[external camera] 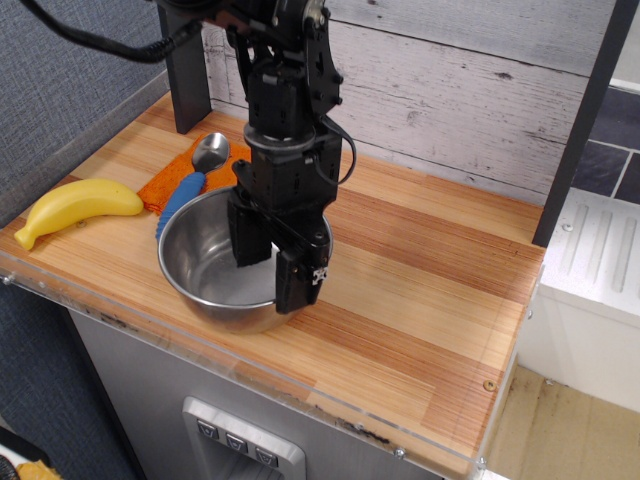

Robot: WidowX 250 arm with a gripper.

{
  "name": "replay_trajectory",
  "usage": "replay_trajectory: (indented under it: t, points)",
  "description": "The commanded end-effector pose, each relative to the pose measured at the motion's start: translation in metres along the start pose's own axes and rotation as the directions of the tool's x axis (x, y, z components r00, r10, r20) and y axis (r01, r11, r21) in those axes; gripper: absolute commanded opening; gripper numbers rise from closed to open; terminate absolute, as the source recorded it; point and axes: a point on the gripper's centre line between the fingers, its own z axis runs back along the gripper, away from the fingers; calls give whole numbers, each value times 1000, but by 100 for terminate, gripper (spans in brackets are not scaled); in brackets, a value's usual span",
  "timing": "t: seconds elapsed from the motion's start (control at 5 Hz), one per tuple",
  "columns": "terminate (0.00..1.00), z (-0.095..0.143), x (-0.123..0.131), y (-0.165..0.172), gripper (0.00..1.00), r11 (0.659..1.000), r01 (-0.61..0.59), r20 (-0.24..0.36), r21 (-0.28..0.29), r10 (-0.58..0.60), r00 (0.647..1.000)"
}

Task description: Move the pan to the top part of the table

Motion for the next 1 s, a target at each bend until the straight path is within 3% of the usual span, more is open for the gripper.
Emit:
replay_trajectory:
  t: [0.0, 0.6, 0.8]
  points:
    - [0, -1, 0, 2, 0, 1000, 21, 10, 19, -21, 1000]
    - [0, -4, 0, 3, 0, 1000, 19, -1, 14, -19, 1000]
    - [0, 34, 2, 3, 0, 1000, 6, 103, 24, -8, 995]
